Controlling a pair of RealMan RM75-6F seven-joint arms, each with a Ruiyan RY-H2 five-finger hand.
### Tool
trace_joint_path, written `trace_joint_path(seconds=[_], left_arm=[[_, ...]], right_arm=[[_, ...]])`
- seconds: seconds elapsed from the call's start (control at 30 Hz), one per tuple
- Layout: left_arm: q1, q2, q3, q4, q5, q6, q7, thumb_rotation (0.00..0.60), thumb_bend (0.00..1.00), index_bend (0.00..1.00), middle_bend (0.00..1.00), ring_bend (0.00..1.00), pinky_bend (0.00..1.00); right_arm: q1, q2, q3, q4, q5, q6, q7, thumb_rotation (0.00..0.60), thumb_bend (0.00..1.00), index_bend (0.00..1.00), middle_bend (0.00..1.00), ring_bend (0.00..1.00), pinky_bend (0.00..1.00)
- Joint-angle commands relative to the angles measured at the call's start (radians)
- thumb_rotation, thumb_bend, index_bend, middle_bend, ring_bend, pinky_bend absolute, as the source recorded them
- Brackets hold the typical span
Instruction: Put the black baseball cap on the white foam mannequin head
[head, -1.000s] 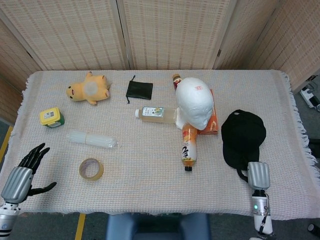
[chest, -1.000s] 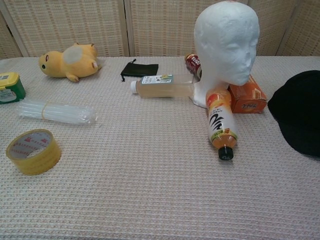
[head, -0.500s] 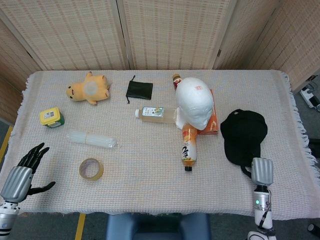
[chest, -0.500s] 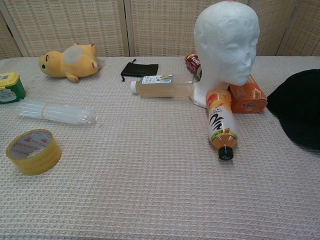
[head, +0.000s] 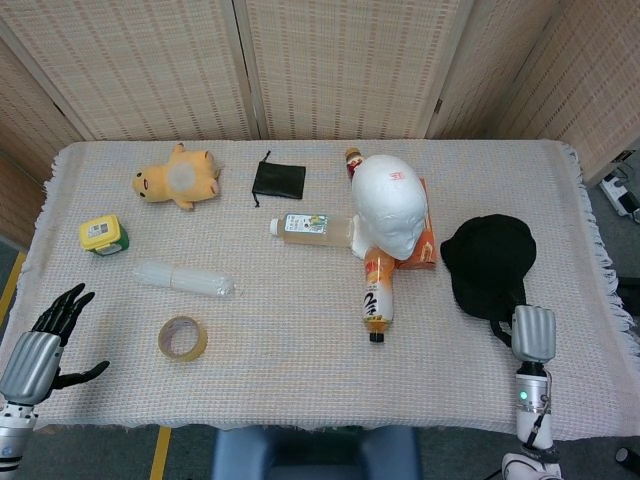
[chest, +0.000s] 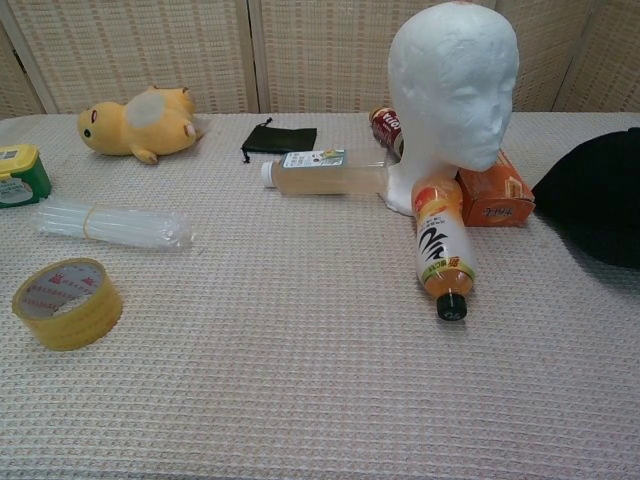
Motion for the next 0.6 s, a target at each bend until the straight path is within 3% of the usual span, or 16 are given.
trace_joint_path(seconds=[0.03, 0.37, 0.6], left_arm=[[0.001, 0.000, -0.001, 0.001, -0.002, 0.001, 0.000, 0.600, 0.16, 0.00, 0.03, 0.00, 0.21], [0.001, -0.001, -0.004, -0.001, -0.004, 0.001, -0.001, 0.600, 0.16, 0.00, 0.03, 0.00, 0.22], [-0.001, -0.003, -0.002, 0.002, -0.006, -0.007, 0.002, 0.600, 0.16, 0.00, 0.03, 0.00, 0.22]], right_arm=[[0.003, 0.015, 0.034, -0.039, 0.023, 0.033, 0.030, 0.600, 0.60, 0.63, 1.00, 1.00, 1.00], [0.094, 0.092, 0.189, -0.186, 0.100, 0.119, 0.022, 0.600, 0.60, 0.73, 1.00, 1.00, 1.00], [0.147, 0.140, 0.252, -0.302, 0.127, 0.136, -0.029, 0.600, 0.60, 0.74, 1.00, 1.00, 1.00]])
